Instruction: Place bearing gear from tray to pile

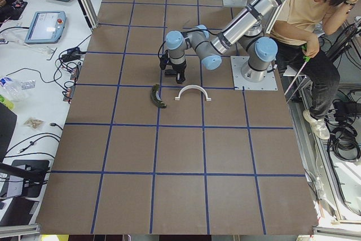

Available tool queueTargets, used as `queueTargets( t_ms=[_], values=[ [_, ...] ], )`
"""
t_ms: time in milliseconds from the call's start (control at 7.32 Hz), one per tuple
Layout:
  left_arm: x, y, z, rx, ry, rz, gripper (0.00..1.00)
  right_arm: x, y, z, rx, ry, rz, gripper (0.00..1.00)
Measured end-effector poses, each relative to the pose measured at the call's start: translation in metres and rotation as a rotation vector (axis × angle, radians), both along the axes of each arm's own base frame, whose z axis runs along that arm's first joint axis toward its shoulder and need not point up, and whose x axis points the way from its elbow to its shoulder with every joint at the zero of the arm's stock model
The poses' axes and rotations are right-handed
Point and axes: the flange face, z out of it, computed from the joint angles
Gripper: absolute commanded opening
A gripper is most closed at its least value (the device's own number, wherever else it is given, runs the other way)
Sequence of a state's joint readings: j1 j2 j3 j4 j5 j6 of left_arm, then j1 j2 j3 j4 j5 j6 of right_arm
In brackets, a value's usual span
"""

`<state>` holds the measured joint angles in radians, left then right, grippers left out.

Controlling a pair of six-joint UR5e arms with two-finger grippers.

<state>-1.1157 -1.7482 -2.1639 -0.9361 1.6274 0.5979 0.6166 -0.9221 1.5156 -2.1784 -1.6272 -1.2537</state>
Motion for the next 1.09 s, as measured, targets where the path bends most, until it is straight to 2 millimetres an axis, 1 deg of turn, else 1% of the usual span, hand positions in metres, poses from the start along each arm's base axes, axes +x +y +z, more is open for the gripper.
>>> queueTargets(
  t_ms=[273,410,546,683,819,956,1093],
  values=[
    [-0.004,-0.001,-0.002,-0.013,0.042,0.009,0.0,-0.002,0.002,0.01,0.028,0.029,0.002,0.0],
    [-0.006,-0.001,-0.003,-0.016,0.054,0.011,0.56,0.003,0.002,0.024,0.03,0.034,0.004,0.0],
    [-0.006,0.0,-0.003,-0.016,0.058,0.011,0.98,0.015,0.001,0.042,0.036,0.016,0.012,0.0],
    [-0.007,0.0,-0.004,-0.017,0.061,0.011,1.0,0.034,-0.004,0.057,0.043,-0.017,0.018,0.0],
    [-0.008,0.001,-0.003,-0.02,0.062,0.011,1.0,0.061,-0.019,0.067,0.043,-0.036,0.015,0.0],
    [-0.009,0.0,0.0,-0.029,0.059,0.009,1.0,0.091,-0.038,0.072,0.04,-0.046,0.008,0.0],
    [-0.012,-0.003,0.01,-0.048,0.049,0.008,1.0,0.125,-0.057,0.077,0.033,-0.048,-0.001,0.0]
  ],
)
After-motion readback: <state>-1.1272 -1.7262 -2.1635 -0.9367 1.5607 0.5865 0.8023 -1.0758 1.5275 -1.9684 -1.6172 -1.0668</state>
